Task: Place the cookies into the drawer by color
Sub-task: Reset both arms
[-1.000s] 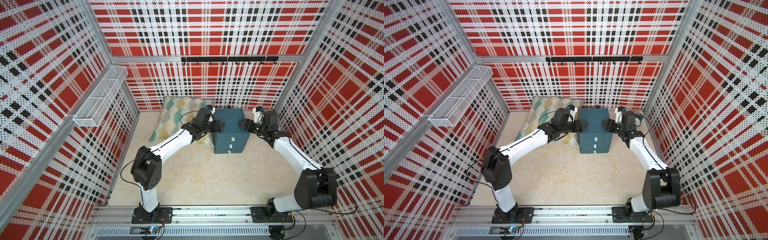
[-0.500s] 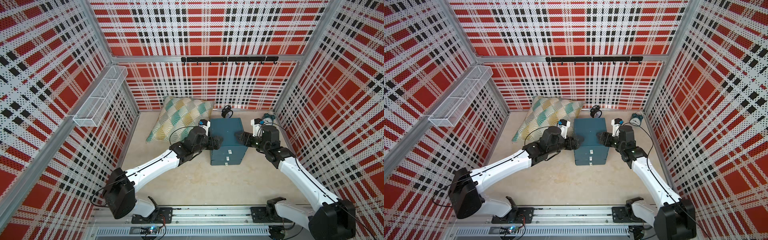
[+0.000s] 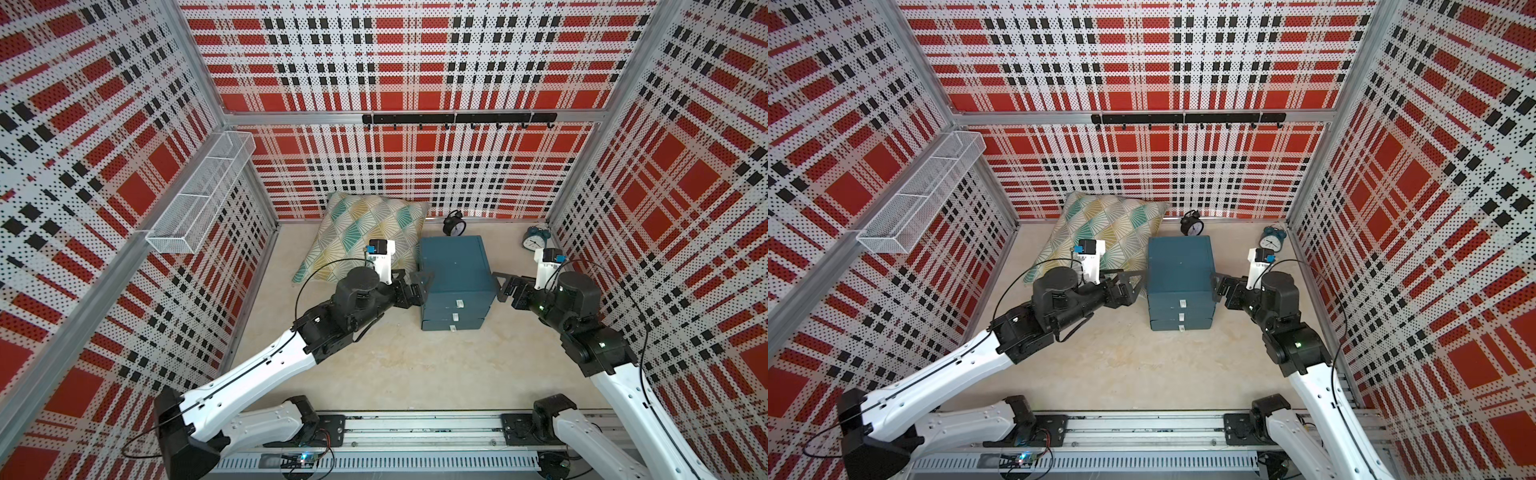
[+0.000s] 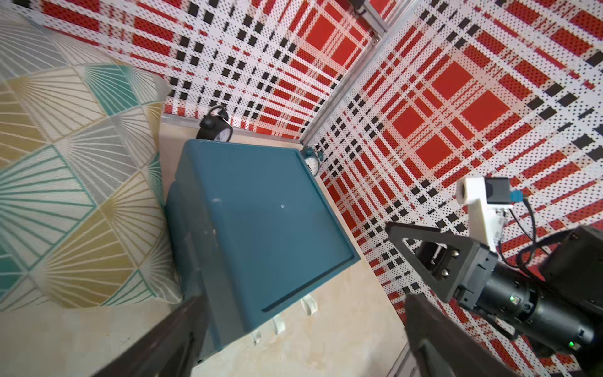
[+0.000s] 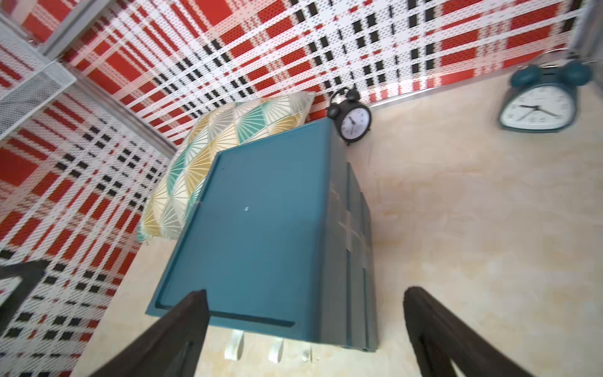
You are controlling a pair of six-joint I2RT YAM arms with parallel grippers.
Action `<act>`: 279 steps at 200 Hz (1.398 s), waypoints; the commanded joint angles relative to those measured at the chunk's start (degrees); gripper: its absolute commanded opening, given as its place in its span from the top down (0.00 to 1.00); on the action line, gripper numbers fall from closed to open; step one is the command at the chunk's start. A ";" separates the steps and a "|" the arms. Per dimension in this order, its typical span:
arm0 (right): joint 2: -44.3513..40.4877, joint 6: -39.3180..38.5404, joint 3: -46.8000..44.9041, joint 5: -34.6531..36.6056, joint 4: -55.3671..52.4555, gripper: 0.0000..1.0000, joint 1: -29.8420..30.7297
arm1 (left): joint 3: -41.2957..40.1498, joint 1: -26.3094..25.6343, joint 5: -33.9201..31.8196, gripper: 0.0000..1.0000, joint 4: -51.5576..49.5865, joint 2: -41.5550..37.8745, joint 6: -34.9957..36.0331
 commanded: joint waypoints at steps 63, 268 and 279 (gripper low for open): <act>-0.78 -5.31 -12.71 25.07 11.70 0.00 -0.32 | -16.39 16.62 -4.75 0.01 6.73 -11.14 4.30; 36.26 -17.96 -30.27 19.26 75.34 0.00 -13.18 | -47.14 56.44 8.08 0.01 64.02 10.46 28.33; 38.16 -19.54 -30.27 18.54 78.80 0.00 -13.21 | -45.38 56.39 9.63 0.01 65.58 13.53 28.51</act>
